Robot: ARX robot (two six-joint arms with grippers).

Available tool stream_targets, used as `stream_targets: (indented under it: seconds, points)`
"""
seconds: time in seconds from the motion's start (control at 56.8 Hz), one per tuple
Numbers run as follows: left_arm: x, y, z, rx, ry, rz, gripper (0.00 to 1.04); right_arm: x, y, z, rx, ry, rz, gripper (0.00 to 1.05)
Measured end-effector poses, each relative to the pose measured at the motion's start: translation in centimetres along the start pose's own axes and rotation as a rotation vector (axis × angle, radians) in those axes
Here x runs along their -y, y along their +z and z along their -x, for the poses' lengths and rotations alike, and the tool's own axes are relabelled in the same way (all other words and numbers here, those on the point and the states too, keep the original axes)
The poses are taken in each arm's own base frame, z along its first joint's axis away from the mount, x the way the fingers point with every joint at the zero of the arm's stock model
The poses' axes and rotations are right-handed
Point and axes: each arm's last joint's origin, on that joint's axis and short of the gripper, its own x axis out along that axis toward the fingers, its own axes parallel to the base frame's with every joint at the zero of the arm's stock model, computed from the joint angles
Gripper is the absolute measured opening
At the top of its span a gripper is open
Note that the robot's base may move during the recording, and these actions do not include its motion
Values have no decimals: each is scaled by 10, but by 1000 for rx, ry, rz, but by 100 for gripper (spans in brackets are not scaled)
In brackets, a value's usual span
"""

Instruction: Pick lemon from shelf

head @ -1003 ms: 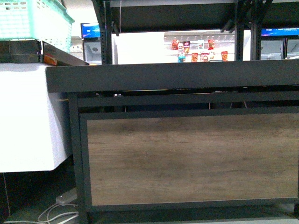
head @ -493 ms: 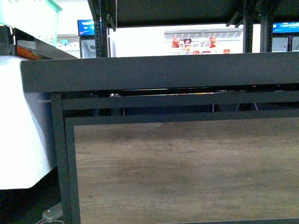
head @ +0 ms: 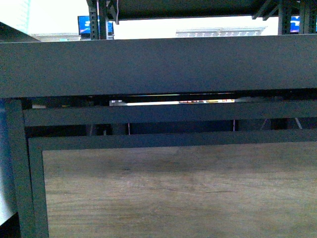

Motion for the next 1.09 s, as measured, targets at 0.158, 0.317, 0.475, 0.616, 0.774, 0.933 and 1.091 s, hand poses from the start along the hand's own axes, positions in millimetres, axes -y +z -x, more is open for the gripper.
stream_targets:
  seconds: [0.158,0.317,0.475,0.616,0.774,0.933,1.091]
  points:
    - [0,0,0,0,0,0,97,0,0,0,0,0,0,97]
    - [0,0,0,0,0,0,97,0,0,0,0,1,0,97]
    - [0,0,0,0,0,0,97,0,0,0,0,0,0,97]
    - [0,0,0,0,0,0,97,0,0,0,0,1,0,97]
    - [0,0,0,0,-1,0,97,0,0,0,-1,-2,0,97]
    - [0,0,0,0,0,0,97,0,0,0,-1,0,0,97]
    - [0,0,0,0,0,0,97,0,0,0,-1,-1,0,97]
